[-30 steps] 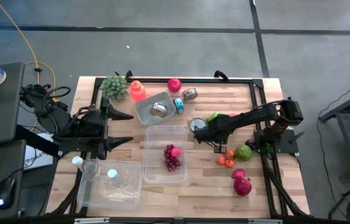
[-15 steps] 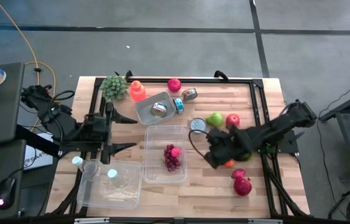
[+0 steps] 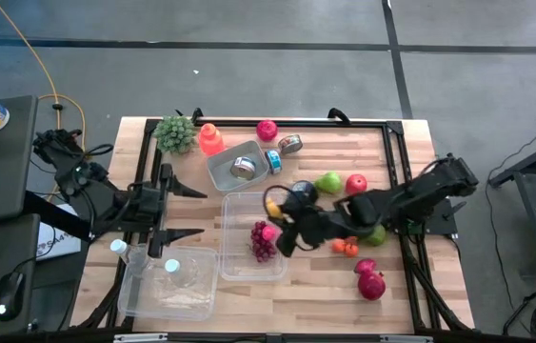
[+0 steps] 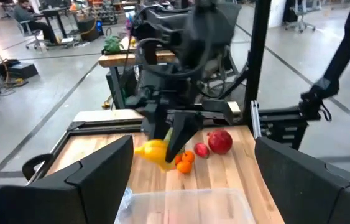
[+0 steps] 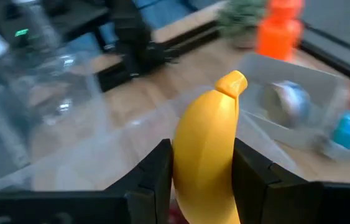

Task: Pick & Place Food Item
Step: Put the banana into the right transparent bin, then put the bunch of oranges into the right transparent bin

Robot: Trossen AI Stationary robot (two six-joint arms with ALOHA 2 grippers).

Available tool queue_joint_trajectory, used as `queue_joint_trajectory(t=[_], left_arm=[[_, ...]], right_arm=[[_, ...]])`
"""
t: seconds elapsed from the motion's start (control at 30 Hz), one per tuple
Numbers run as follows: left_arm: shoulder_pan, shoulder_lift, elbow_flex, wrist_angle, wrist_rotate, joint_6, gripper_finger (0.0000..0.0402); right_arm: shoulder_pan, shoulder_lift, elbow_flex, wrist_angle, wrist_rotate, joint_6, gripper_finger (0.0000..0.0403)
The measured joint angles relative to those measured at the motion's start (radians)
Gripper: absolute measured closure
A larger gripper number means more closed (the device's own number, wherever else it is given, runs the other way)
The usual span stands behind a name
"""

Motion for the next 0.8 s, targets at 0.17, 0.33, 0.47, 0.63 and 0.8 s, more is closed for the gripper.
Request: queue_joint_trajectory(t=[0.17, 0.33, 0.47, 0.63, 0.8], left_arm=[[-0.028, 0.0, 0.0, -0.033, 0.002, -0.029, 0.0074], [-0.051, 0.0, 0.0, -0.072, 0.002, -0.054, 0.0074], [-0.07, 0.0, 0.0, -0.105, 0.001, -0.099, 0.0074], [-0.096, 0.0, 0.0, -0.119, 0.001, -0.12, 0.0074], [-0.119, -0.012, 0.0, -0.134, 0.0, -0.133, 0.0074]], right_arm=[[-0.066, 0.053, 0.0, 0.116, -0.205, -0.098, 0.0273], [-0.101, 0.068, 0.0, 0.193, -0.361, -0.086, 0.0193], [-0.107, 0.08, -0.001, 0.225, -0.382, -0.09, 0.0155], [-0.107, 0.097, -0.001, 0.265, -0.389, -0.09, 0.0146], [-0.106, 0.096, -0.001, 0.305, -0.397, -0.03, 0.0155]])
